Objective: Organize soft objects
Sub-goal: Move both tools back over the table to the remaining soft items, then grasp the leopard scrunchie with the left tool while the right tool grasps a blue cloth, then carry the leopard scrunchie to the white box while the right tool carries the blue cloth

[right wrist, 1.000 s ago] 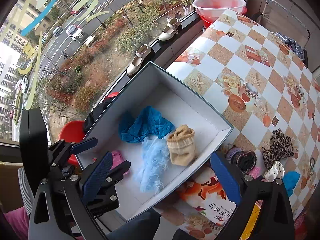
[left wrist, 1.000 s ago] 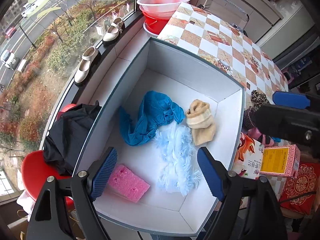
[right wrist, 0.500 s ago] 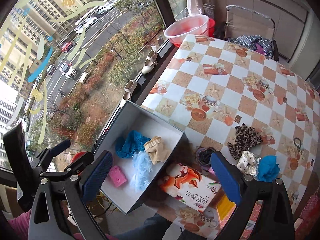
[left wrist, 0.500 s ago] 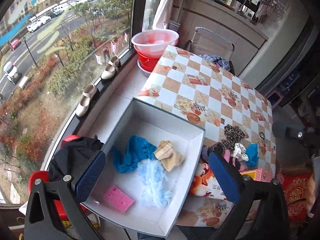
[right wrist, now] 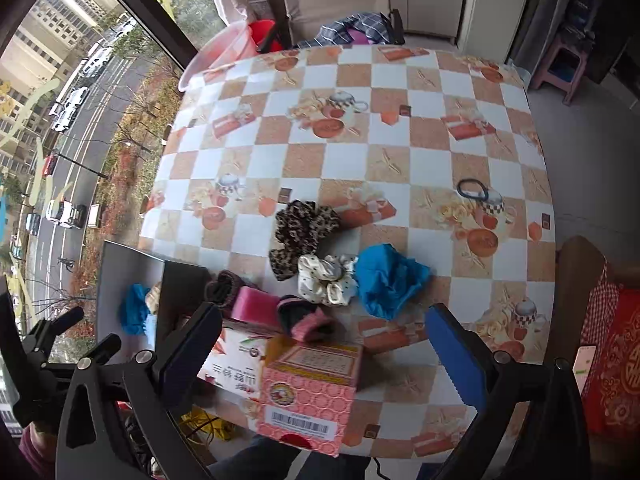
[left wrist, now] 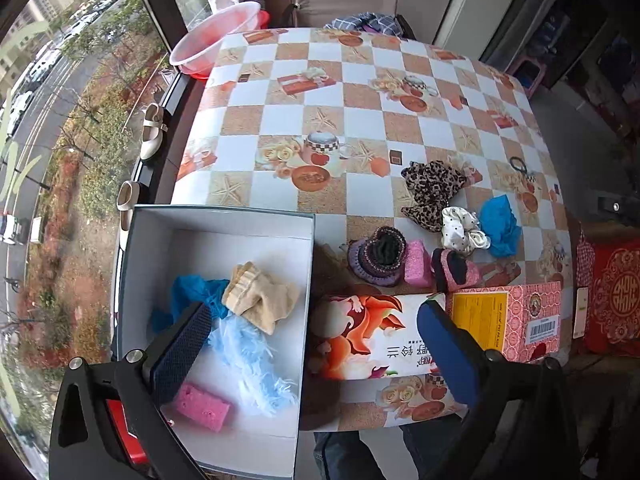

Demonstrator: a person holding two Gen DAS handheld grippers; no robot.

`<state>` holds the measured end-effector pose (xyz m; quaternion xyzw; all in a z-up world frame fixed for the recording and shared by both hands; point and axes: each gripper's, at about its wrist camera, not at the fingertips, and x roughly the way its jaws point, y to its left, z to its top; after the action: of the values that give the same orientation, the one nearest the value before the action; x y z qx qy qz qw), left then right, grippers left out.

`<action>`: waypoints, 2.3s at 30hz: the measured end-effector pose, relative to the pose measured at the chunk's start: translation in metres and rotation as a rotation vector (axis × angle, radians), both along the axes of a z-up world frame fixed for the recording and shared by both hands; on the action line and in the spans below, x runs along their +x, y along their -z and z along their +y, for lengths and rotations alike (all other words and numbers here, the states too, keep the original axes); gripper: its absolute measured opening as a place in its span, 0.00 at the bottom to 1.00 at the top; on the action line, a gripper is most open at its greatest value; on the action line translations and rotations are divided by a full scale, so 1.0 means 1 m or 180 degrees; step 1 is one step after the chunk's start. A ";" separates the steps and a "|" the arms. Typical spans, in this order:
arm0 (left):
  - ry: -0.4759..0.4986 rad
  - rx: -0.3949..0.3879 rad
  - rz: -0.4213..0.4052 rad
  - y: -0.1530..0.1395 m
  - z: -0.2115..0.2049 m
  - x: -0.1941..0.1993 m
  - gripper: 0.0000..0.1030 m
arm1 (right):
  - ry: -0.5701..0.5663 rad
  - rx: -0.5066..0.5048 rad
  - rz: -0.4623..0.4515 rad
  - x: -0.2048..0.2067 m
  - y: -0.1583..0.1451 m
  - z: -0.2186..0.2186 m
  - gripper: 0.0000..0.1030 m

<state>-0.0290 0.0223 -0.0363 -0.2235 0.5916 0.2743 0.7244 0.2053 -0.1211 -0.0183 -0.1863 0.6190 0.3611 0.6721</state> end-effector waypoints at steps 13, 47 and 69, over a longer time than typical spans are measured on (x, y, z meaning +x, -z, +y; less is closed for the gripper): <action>0.0393 -0.0059 0.0404 0.076 0.005 0.159 1.00 | 0.0135 -0.0686 0.0240 0.055 0.144 -0.012 0.99; 0.0044 -0.0586 0.0846 0.208 0.027 0.236 1.00 | 0.0447 -0.0873 0.0052 0.130 0.207 -0.073 1.00; 0.0563 -0.0489 0.0123 0.121 0.000 0.219 0.24 | 0.0532 -0.0307 0.0169 0.113 0.153 -0.099 0.37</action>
<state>0.1900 0.0226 -0.1569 -0.2199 0.6422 0.1674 0.7150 0.3182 -0.2198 -0.1712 -0.1566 0.6666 0.2783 0.6735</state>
